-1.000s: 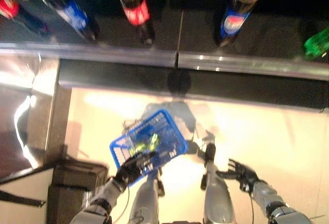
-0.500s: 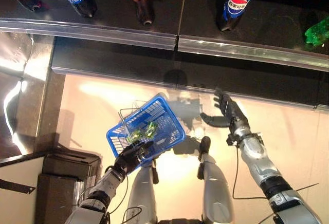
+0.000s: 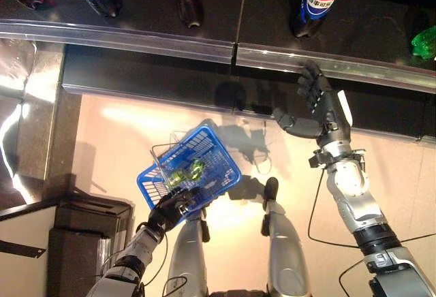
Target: Pick up the drink and place into the basket.
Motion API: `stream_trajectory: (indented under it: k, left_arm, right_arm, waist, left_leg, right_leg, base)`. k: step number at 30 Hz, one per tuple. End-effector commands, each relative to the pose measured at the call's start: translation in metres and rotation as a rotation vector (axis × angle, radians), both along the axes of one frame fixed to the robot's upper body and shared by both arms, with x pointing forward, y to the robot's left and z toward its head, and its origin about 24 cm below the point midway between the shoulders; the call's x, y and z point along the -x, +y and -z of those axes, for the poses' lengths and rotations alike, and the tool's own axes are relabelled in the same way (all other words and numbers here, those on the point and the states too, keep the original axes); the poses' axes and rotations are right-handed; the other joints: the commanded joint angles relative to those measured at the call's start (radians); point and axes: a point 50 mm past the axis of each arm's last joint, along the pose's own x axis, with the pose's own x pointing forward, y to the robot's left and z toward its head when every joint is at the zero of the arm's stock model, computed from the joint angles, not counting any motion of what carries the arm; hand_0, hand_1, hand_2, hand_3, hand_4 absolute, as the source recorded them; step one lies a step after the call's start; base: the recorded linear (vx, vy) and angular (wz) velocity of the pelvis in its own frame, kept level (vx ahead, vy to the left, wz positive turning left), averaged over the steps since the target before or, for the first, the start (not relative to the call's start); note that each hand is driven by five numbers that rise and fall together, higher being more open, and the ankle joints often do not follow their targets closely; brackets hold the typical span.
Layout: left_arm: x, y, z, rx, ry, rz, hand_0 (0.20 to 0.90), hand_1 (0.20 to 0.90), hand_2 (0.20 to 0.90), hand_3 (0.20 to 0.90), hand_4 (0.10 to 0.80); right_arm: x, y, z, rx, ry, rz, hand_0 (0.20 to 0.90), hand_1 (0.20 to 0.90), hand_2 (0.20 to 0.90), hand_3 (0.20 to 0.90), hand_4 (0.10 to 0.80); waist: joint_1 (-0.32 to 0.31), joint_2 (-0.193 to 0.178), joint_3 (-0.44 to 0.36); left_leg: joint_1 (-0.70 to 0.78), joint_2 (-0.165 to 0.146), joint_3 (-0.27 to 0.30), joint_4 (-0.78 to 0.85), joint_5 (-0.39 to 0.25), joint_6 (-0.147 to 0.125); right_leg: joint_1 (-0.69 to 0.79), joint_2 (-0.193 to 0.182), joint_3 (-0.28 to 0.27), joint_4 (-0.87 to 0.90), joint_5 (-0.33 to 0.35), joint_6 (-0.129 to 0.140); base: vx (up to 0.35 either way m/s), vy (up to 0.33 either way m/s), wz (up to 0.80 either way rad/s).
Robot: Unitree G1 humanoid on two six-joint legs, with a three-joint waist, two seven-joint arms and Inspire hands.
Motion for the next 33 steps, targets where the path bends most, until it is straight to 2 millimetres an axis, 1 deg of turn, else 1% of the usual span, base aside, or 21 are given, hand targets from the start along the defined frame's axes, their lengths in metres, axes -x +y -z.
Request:
stream_trajectory:
  k: [1, 5, 12, 20, 22, 27, 29, 33]
  left_arm:
    - [0.036, 0.020, 0.012, 0.014, -0.022, -0.024, 0.300, 0.300, 0.300, 0.200, 0.100]
    - [0.038, 0.020, 0.013, 0.008, -0.016, -0.011, 0.300, 0.300, 0.300, 0.200, 0.100]
    - [0.038, 0.017, 0.014, 0.017, -0.012, -0.002, 0.300, 0.300, 0.300, 0.200, 0.100]
    - [0.037, 0.015, 0.013, 0.013, -0.007, 0.012, 0.300, 0.300, 0.300, 0.200, 0.100]
    - [0.037, 0.015, 0.013, 0.013, -0.007, 0.018, 0.300, 0.300, 0.300, 0.200, 0.100]
    - [0.036, 0.016, 0.012, 0.006, -0.003, 0.024, 0.300, 0.300, 0.300, 0.200, 0.100]
    - [0.034, 0.016, 0.011, 0.001, -0.005, 0.031, 0.300, 0.300, 0.300, 0.200, 0.100]
    - [0.032, 0.016, 0.009, -0.007, -0.005, 0.041, 0.300, 0.300, 0.300, 0.200, 0.100]
  right_arm:
    - [0.020, -0.009, -0.070, -0.038, -0.377, -0.008, 0.900, 0.900, 0.900, 0.900, 0.800]
    - [0.021, -0.017, -0.084, -0.084, -0.448, 0.029, 0.900, 0.900, 0.900, 0.900, 0.800]
    - [0.024, -0.023, -0.103, -0.105, -0.527, 0.069, 0.900, 0.900, 0.900, 0.900, 0.800]
    - [0.025, -0.028, -0.115, -0.115, -0.565, 0.088, 0.900, 0.900, 0.900, 0.900, 0.800]
    - [0.022, -0.030, -0.121, -0.108, -0.565, 0.087, 0.900, 0.900, 0.900, 0.900, 0.800]
    - [0.018, -0.030, -0.128, -0.087, -0.559, 0.091, 0.900, 0.900, 0.900, 0.900, 0.800]
    - [0.012, -0.030, -0.136, -0.073, -0.548, 0.102, 0.900, 0.900, 0.900, 0.900, 0.800]
    - [0.006, -0.034, -0.142, -0.071, -0.531, 0.125, 0.900, 0.900, 0.900, 0.900, 0.800]
  waist:
    - [0.000, -0.003, -0.068]
    - [0.009, -0.003, -0.063]
    - [0.014, 0.007, -0.057]
    - [0.019, 0.007, -0.053]
    - [0.024, 0.010, -0.051]
    - [0.030, 0.010, -0.048]
    - [0.038, 0.011, -0.045]
    - [0.046, 0.010, -0.041]
  left_leg:
    - [-0.021, 0.012, -0.015, 0.043, -0.012, 0.022]
    - [-0.015, 0.015, -0.014, 0.045, -0.014, 0.021]
    - [-0.006, 0.014, -0.012, 0.041, -0.010, 0.019]
    - [-0.002, 0.014, -0.012, 0.043, -0.009, 0.019]
    - [0.000, 0.014, -0.013, 0.043, -0.008, 0.019]
    - [0.000, 0.012, -0.014, 0.044, -0.007, 0.019]
    - [-0.001, 0.011, -0.017, 0.043, -0.006, 0.019]
    - [-0.005, 0.011, -0.020, 0.049, -0.007, 0.020]
  right_leg:
    - [0.014, -0.053, 0.041, 0.099, -0.114, 0.019]
    - [0.026, -0.055, 0.030, 0.097, -0.116, 0.018]
    - [0.039, -0.053, 0.028, 0.092, -0.119, 0.014]
    - [0.049, -0.051, 0.022, 0.089, -0.119, 0.011]
    - [0.055, -0.051, 0.018, 0.087, -0.120, 0.010]
    - [0.060, -0.052, 0.015, 0.083, -0.119, 0.010]
    - [0.062, -0.050, 0.012, 0.082, -0.118, 0.010]
    - [0.061, -0.051, 0.008, 0.086, -0.119, 0.010]
  base:
    - [0.032, -0.005, -0.03]
    - [0.025, -0.018, 0.00]
    - [0.000, 0.000, 0.00]
    - [0.003, -0.002, 0.00]
    - [0.000, 0.000, 0.00]
    - [0.000, 0.000, 0.00]
    - [0.000, 0.000, 0.00]
    - [0.000, 0.000, 0.00]
